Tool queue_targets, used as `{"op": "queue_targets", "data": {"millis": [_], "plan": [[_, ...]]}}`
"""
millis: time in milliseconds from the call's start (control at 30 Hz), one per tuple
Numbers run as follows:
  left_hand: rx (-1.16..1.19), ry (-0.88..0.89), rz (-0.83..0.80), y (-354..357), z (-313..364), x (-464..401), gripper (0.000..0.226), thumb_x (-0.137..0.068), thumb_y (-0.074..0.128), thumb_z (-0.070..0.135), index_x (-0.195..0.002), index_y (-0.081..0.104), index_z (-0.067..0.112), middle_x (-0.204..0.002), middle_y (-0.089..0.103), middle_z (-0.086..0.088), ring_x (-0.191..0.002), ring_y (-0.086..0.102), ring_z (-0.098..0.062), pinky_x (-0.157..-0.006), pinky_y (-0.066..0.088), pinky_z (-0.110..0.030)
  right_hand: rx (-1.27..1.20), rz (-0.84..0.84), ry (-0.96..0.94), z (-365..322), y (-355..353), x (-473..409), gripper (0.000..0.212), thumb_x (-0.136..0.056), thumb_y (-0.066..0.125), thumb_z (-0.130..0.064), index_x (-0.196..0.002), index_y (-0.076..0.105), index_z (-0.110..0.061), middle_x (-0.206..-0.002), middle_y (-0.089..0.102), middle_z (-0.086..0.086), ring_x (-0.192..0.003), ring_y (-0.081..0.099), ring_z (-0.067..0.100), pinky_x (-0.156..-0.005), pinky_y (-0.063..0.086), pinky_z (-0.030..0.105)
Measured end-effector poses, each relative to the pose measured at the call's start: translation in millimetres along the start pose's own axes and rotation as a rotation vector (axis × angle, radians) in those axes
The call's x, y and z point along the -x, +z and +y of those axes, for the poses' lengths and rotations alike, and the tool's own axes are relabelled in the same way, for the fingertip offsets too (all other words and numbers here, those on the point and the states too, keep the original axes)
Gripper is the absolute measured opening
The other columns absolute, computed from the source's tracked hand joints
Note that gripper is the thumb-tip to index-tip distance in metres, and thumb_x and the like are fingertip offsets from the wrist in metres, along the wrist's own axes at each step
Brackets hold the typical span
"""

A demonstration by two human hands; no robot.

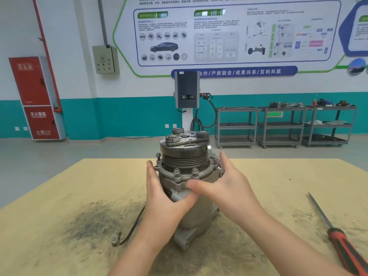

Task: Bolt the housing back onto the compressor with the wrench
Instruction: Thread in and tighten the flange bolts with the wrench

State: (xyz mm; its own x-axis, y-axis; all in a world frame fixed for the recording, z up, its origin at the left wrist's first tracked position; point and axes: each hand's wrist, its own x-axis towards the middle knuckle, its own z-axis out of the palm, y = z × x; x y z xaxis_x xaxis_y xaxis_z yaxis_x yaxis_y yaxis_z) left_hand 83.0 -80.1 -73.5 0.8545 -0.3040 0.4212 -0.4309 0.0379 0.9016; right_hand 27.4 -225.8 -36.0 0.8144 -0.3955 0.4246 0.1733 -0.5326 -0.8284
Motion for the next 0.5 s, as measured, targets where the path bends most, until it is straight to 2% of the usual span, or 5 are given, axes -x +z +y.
{"op": "queue_targets", "data": {"millis": [100,167,300,367,500], "plan": [[-0.014,0.003,-0.018,-1.5,2.5,-3.6,0.144,-0.046,0.082,0.068,-0.155,-0.009,0.044,-0.155,0.033,0.023,-0.142,0.034,-0.001,-0.118,0.033,-0.041,0.009,0.017,0.025,1.7,2.5,-3.4,0.124,-0.033,0.075,-0.081,-0.142,0.043,-0.031,-0.121,0.055,-0.033,-0.116,0.050,-0.009,-0.097,0.045,0.022],[-0.028,0.002,-0.015,-2.2,2.7,-4.2,0.141,-0.047,0.079,0.063,-0.156,-0.009,0.042,-0.152,0.038,0.021,-0.140,0.038,-0.002,-0.117,0.035,-0.040,-0.056,0.000,0.028,1.4,2.2,-4.8,0.088,-0.041,0.079,-0.070,-0.119,0.061,-0.034,-0.107,0.069,-0.024,-0.103,0.063,-0.004,-0.094,0.052,0.033],[-0.028,0.012,-0.032,-2.8,0.3,-5.4,0.120,-0.053,0.079,0.054,-0.152,0.011,0.045,-0.145,0.048,0.017,-0.134,0.047,-0.006,-0.111,0.042,-0.041,-0.118,-0.037,0.000,1.7,3.1,-6.7,0.061,-0.049,0.081,-0.057,-0.103,0.066,-0.034,-0.095,0.072,-0.022,-0.091,0.067,-0.004,-0.088,0.054,0.034],[-0.039,0.031,-0.028,-4.1,-2.9,-6.2,0.104,-0.058,0.080,0.046,-0.145,0.024,0.045,-0.131,0.059,0.023,-0.123,0.056,-0.001,-0.103,0.048,-0.036,-0.120,-0.040,-0.007,1.4,3.6,-7.7,0.057,-0.048,0.078,-0.056,-0.100,0.066,-0.036,-0.093,0.072,-0.024,-0.088,0.066,-0.007,-0.086,0.054,0.030],[-0.058,0.051,-0.005,-5.1,-6.1,-7.3,0.088,-0.058,0.078,0.045,-0.131,0.029,0.056,-0.120,0.062,0.032,-0.107,0.061,0.009,-0.088,0.048,-0.023,-0.098,0.003,-0.024,2.7,6.5,-8.5,0.057,-0.045,0.074,-0.059,-0.098,0.067,-0.037,-0.091,0.071,-0.026,-0.086,0.065,-0.010,-0.079,0.051,0.023]]}}
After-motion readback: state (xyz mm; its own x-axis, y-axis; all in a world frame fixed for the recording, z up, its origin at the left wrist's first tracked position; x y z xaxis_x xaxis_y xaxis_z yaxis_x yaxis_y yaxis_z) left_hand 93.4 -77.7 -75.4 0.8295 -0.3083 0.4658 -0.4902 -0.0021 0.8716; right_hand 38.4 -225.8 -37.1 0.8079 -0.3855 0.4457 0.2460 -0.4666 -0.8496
